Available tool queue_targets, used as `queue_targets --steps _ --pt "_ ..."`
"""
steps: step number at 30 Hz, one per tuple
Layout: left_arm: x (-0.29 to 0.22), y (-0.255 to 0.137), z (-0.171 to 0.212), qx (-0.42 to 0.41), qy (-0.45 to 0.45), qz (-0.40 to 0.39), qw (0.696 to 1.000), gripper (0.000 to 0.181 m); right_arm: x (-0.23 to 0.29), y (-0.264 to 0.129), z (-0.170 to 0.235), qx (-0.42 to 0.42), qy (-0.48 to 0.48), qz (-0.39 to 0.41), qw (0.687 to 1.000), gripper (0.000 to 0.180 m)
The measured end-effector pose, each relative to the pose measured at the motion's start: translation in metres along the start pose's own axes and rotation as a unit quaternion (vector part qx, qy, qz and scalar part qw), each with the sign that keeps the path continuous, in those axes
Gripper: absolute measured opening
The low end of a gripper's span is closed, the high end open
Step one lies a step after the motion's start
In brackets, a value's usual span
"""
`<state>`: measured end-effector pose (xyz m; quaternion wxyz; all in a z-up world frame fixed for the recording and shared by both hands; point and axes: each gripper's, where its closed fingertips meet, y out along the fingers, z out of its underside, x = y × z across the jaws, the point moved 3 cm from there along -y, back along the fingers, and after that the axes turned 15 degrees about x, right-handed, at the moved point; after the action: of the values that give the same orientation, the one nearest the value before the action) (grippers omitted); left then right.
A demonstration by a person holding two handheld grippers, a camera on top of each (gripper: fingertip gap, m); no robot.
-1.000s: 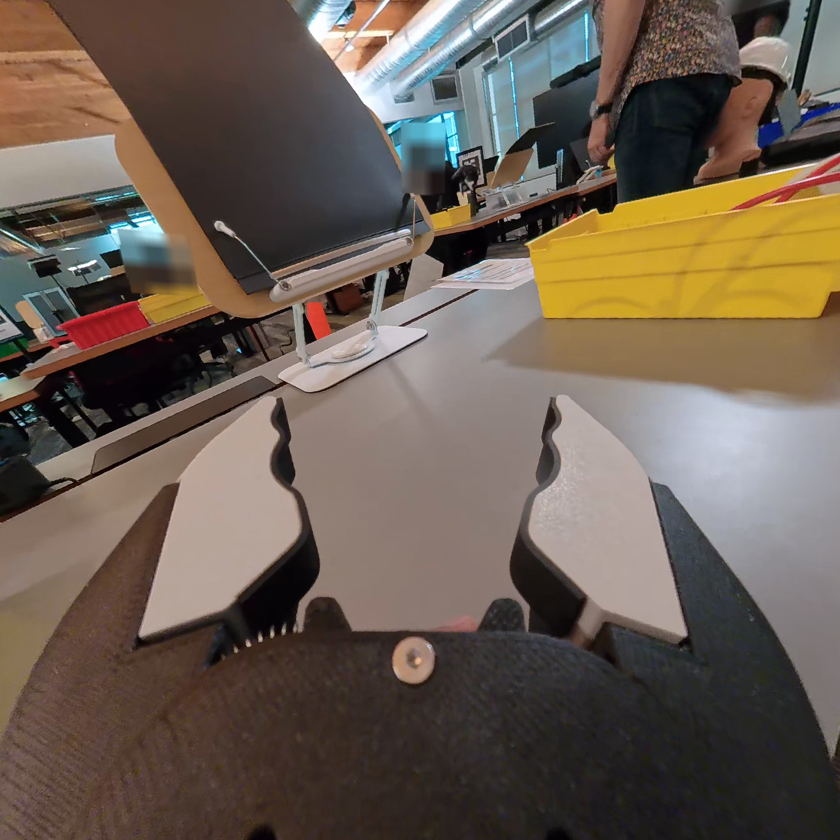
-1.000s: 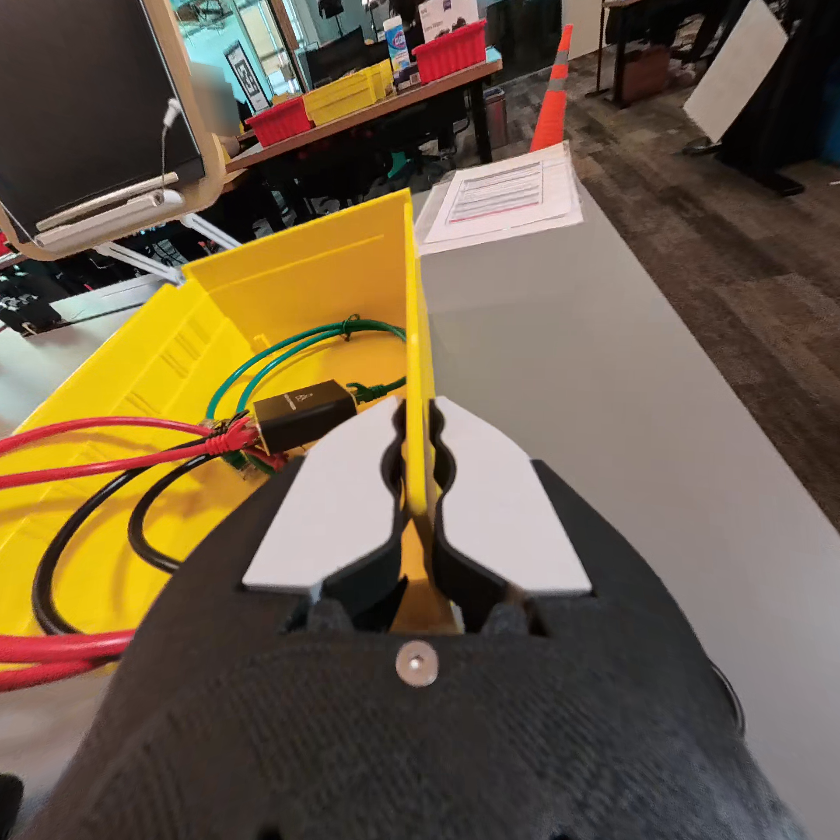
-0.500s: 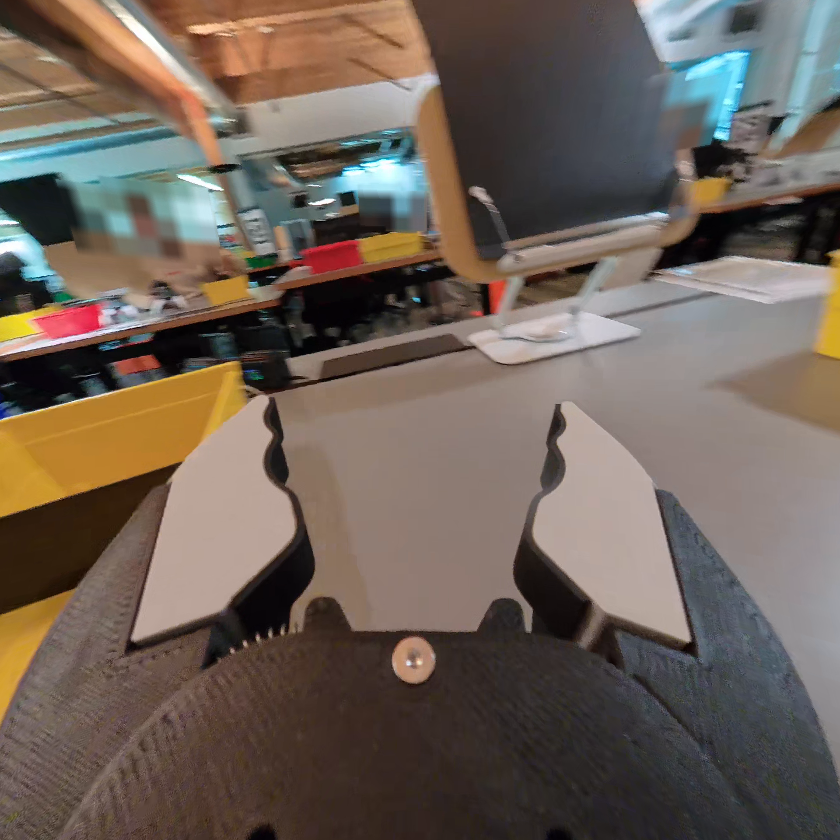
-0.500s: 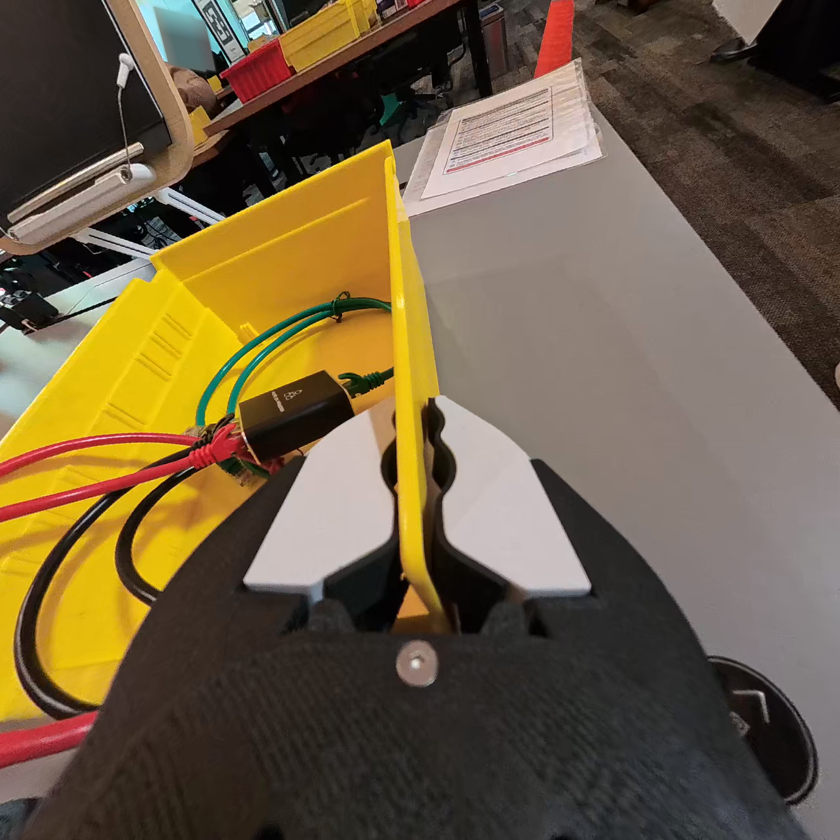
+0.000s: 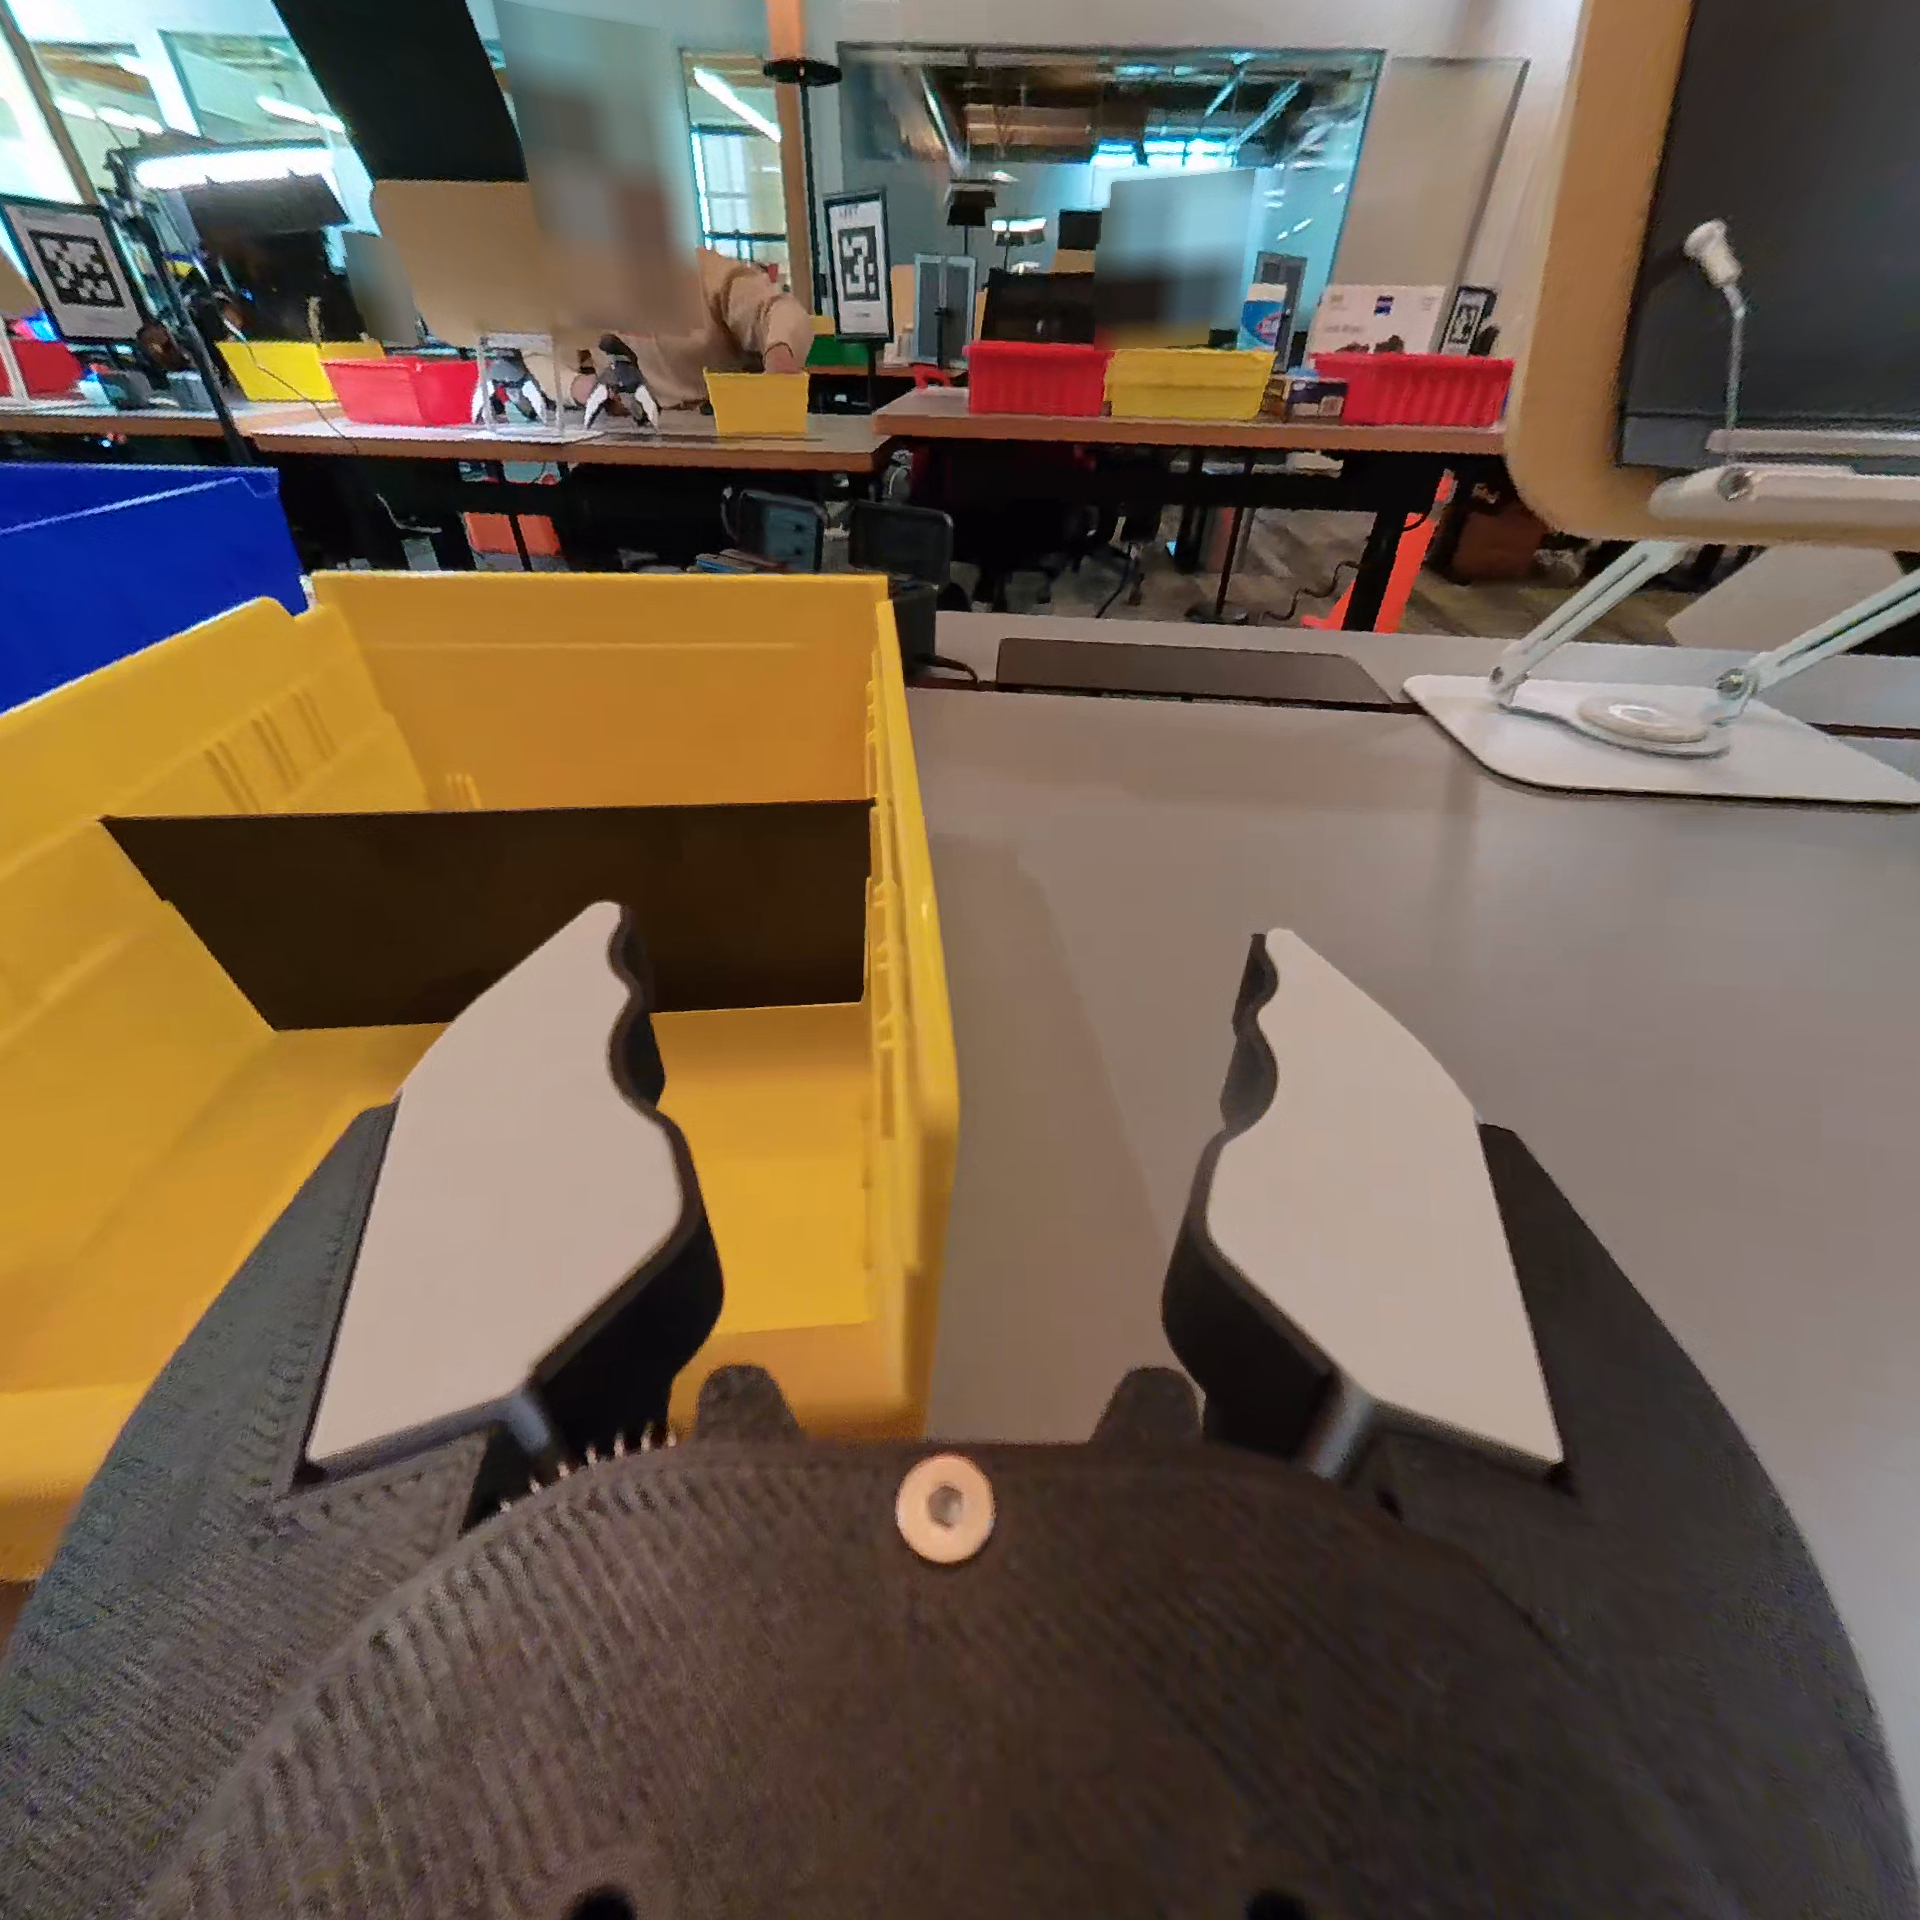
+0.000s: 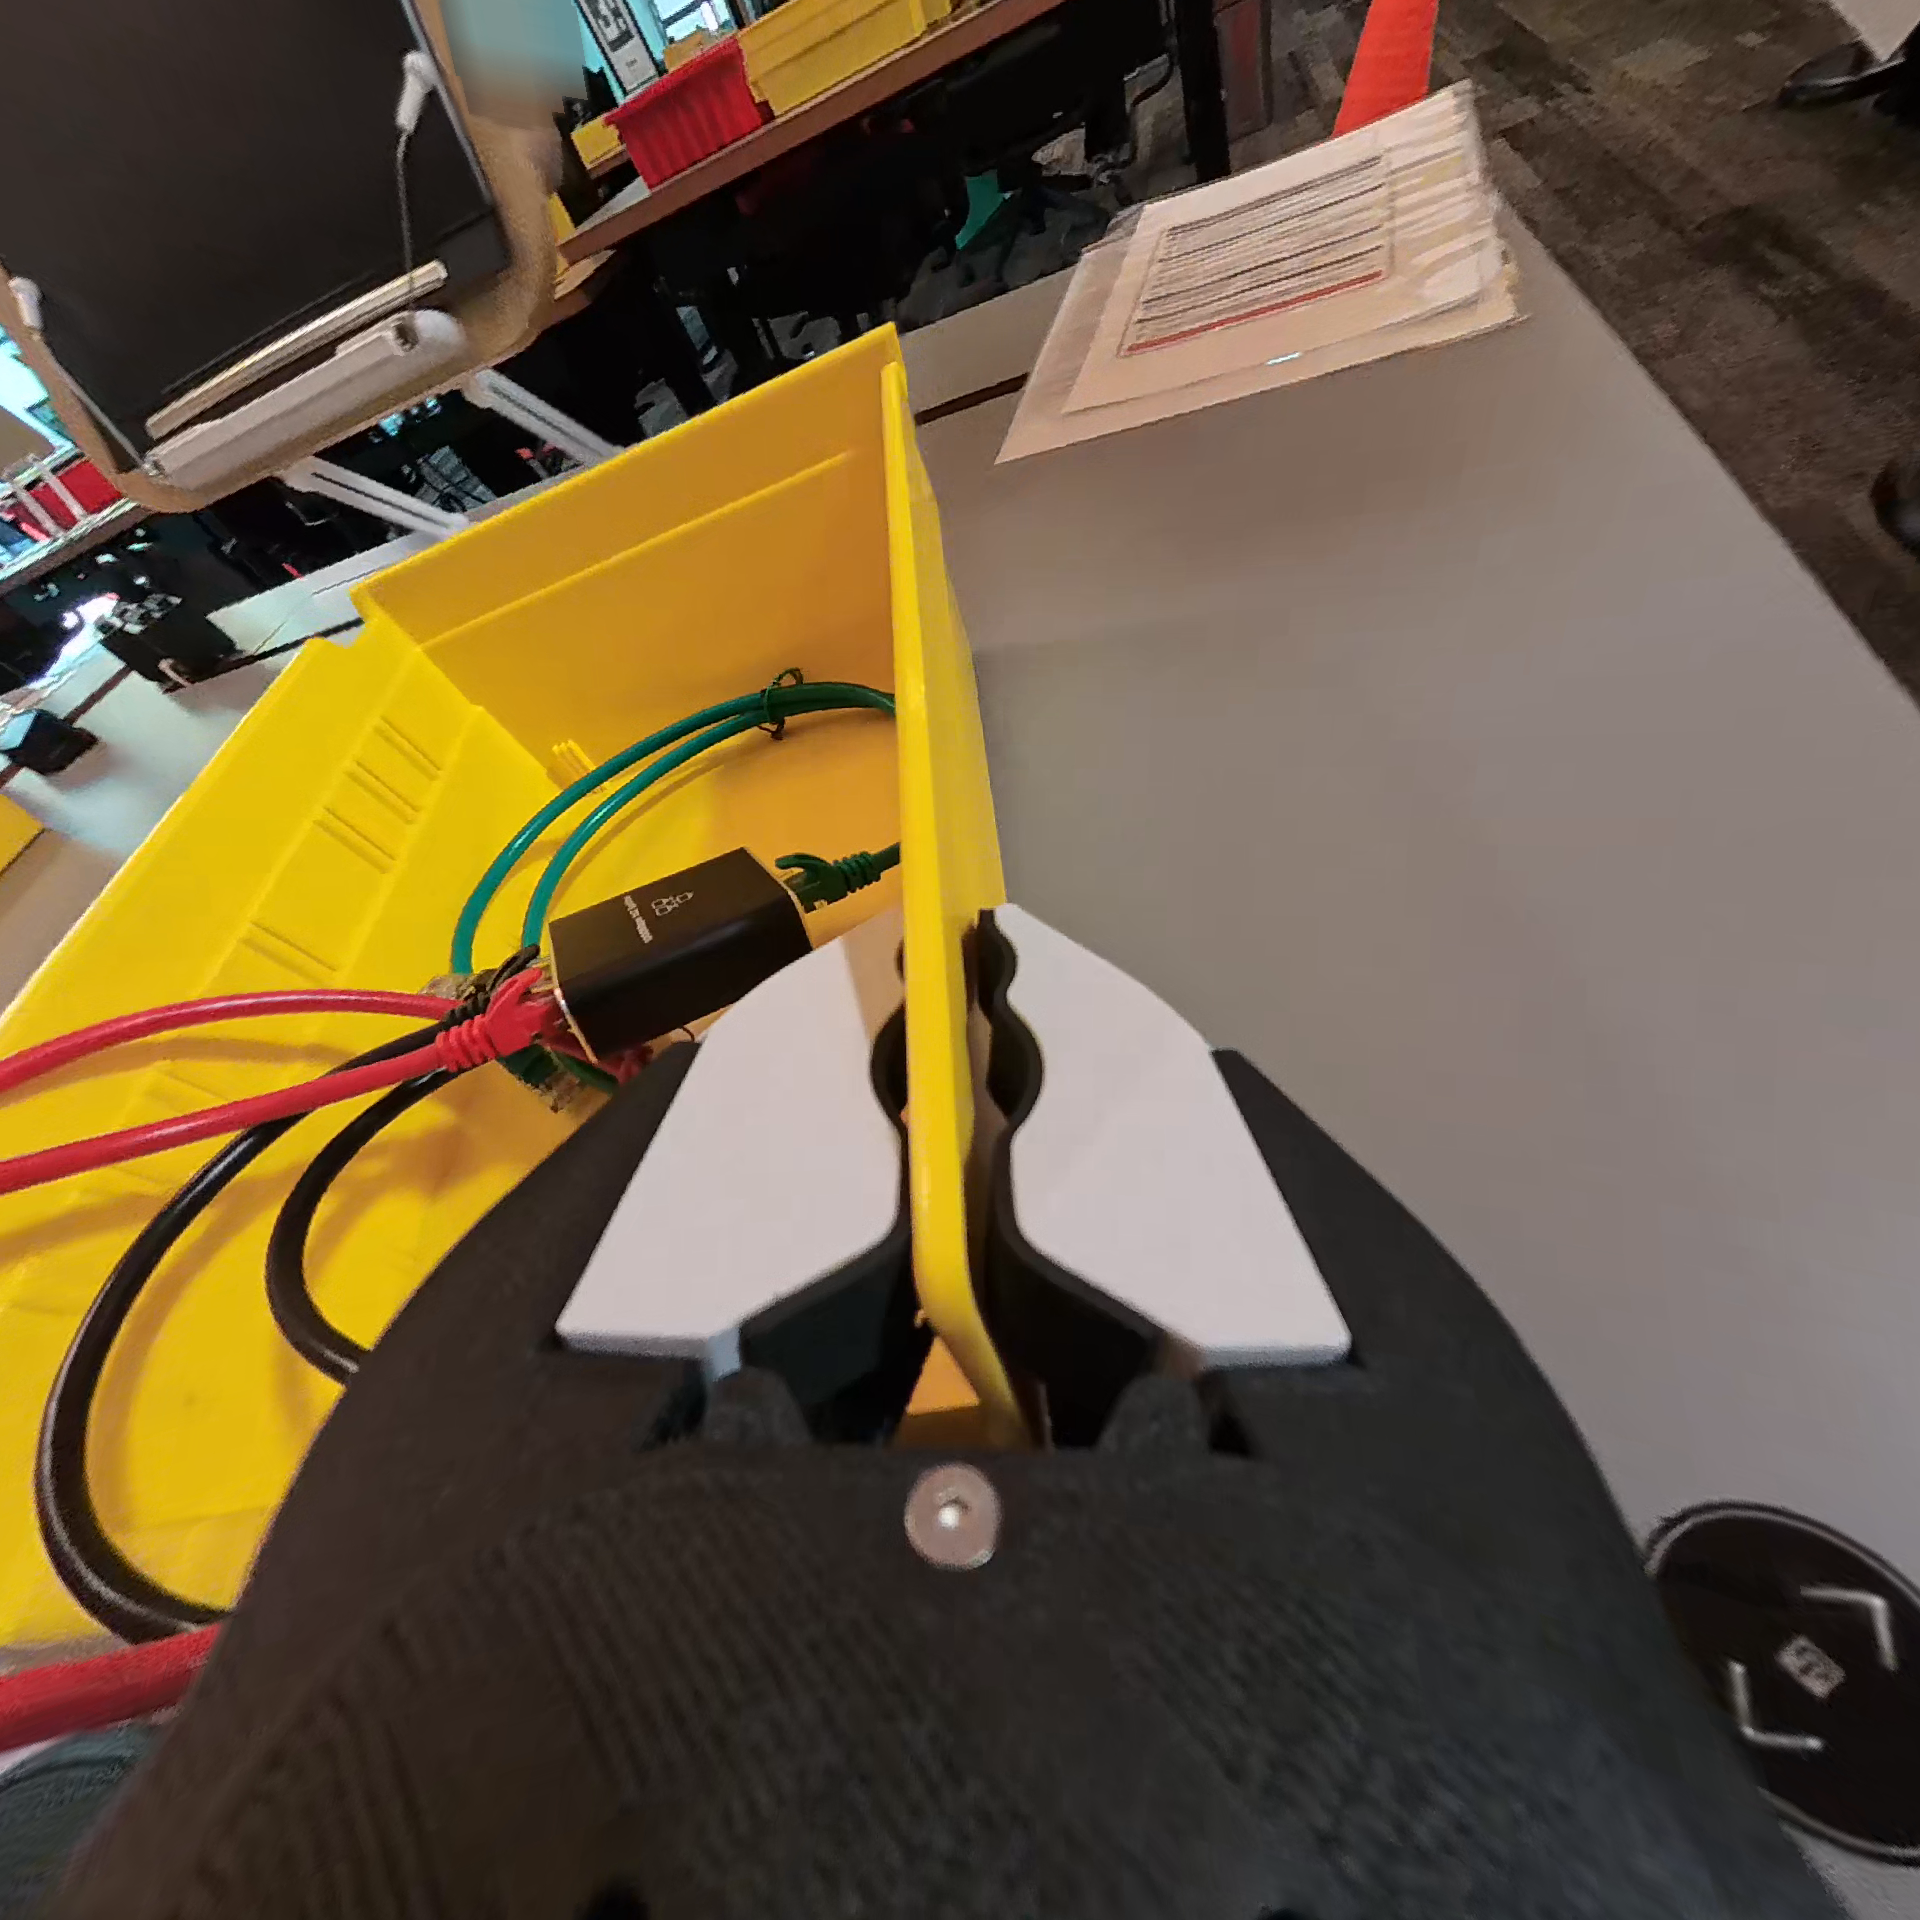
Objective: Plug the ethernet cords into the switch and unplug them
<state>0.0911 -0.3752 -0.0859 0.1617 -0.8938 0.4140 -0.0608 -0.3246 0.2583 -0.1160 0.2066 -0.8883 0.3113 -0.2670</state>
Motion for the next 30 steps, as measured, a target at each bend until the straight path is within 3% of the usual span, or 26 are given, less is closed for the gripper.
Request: queue_targets --steps 6,10,13,16,19,22,30 --pt "0.011 0.025 0.006 0.067 -0.05 0.043 0.996 0.094 0.025 -0.002 0.013 0.015 -0.023 -0.035 0.999 0.009" --pt "-0.002 0.033 0.009 0.1 -0.024 0.105 0.989 0.046 0.043 0.0 0.02 0.02 -0.036 -0.055 0.998 0.009" --pt "0.0 0.034 0.01 0.105 0.005 0.086 0.991 0.038 0.05 0.002 0.022 0.022 -0.037 -0.064 0.997 0.009" --pt "0.022 0.024 0.005 0.091 0.054 0.017 0.994 0.002 0.052 0.005 0.02 0.022 -0.017 -0.074 0.997 0.009" --pt "0.026 0.013 -0.004 0.08 0.029 0.079 0.993 0.002 0.061 0.017 0.016 0.021 0.005 -0.084 0.996 0.01" --pt "0.027 0.0 -0.021 0.067 0.06 0.058 0.994 0.004 0.084 0.044 0.008 0.025 -0.004 -0.088 0.996 0.01" --pt "0.031 -0.062 -0.087 -0.009 0.02 0.1 0.995 0.008 0.198 0.125 -0.009 0.058 -0.066 -0.156 0.984 0.01"
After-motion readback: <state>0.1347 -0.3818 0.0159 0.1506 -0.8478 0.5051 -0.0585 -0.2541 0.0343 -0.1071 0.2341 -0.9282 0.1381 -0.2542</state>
